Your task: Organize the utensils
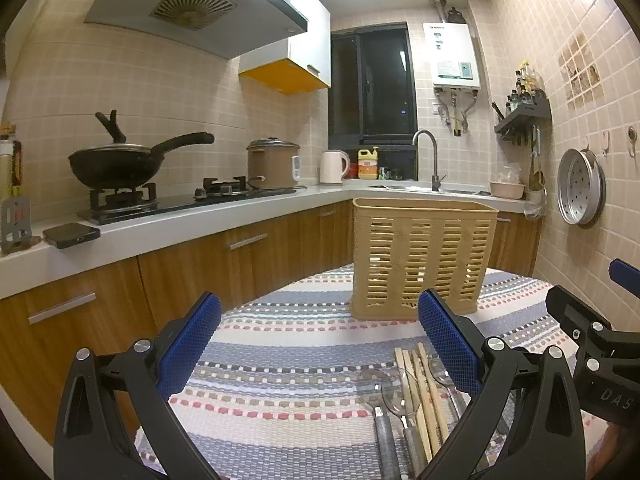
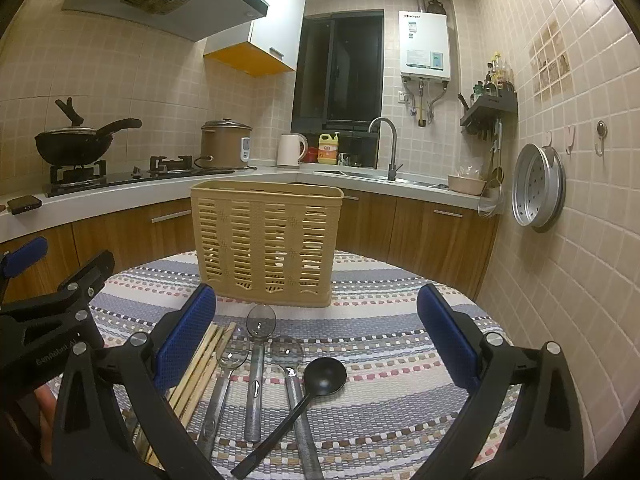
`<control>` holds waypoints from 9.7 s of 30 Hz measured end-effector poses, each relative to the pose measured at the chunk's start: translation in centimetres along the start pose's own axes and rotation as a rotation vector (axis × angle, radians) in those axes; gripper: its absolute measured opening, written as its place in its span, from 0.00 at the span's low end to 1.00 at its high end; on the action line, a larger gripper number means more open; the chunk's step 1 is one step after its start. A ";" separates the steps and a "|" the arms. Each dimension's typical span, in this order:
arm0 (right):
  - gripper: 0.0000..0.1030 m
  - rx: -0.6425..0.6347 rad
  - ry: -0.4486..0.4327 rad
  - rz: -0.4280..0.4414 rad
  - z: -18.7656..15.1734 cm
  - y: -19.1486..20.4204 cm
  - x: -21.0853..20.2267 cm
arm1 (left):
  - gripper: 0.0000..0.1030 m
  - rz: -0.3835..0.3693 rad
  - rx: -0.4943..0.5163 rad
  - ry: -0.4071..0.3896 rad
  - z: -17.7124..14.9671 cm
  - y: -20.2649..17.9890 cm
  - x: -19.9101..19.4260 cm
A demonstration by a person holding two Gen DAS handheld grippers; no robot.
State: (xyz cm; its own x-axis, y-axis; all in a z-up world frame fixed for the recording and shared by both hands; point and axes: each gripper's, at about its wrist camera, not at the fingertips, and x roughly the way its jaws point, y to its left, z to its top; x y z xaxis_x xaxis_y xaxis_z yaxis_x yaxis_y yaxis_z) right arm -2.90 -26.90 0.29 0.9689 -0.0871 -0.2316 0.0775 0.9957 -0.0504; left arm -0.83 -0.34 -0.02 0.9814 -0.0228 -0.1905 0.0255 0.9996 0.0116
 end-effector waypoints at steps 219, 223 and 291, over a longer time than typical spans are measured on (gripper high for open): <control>0.28 -0.172 1.021 0.249 0.1 4.1 20.4 | 0.44 -0.321 0.187 1.000 -3.9 -4.5 15.6; 0.28 -0.199 1.024 0.245 0.2 4.4 20.5 | 0.28 -0.289 0.312 1.024 -4.0 -6.3 15.7; 0.31 0.122 0.070 0.081 14.0 -2.0 18.4 | 0.23 -0.223 -0.266 0.010 10.6 -4.2 18.6</control>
State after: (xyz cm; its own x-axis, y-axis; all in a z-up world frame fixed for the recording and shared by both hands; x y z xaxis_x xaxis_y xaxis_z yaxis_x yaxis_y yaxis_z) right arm 18.06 -30.11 9.72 0.9548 -0.0044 -0.2971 0.0321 0.9956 0.0884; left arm 19.30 -5.15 6.78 0.9552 -0.2426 -0.1695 0.1876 0.9393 -0.2874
